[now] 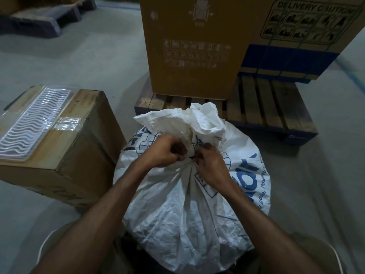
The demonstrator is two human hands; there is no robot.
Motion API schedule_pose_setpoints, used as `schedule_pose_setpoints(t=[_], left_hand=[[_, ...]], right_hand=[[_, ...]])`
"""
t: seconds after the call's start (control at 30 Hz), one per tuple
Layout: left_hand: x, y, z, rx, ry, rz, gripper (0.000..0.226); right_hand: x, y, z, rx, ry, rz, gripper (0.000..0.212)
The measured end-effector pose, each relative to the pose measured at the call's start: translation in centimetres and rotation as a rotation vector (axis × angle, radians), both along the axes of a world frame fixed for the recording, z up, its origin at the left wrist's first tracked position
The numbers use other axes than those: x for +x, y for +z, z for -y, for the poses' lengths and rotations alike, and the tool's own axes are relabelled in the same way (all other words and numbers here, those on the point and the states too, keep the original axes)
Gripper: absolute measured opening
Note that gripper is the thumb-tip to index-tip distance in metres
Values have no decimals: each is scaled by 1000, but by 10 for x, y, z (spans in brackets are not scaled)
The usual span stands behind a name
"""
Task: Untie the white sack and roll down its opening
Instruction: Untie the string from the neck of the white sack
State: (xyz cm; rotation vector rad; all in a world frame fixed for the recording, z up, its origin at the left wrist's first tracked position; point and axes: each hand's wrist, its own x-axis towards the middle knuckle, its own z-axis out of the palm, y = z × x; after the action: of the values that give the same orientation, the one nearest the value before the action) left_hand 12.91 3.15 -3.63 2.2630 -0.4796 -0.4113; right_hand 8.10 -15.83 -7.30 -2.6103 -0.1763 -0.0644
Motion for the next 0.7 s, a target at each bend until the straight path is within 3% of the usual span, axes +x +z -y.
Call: schedule_pose_setpoints(t=[0.2,0.37,0.7], left_hand=[[-15,-10,6,31,-9,216,13],[-25,-24,19,131,70,355,27],[-34,-29,27,179,131,401,25]], right_hand=[[7,11,10,161,-37,-93,6],[7,13,15,220,-85,-166,4],[5,16,17,289,-94,-217,6]])
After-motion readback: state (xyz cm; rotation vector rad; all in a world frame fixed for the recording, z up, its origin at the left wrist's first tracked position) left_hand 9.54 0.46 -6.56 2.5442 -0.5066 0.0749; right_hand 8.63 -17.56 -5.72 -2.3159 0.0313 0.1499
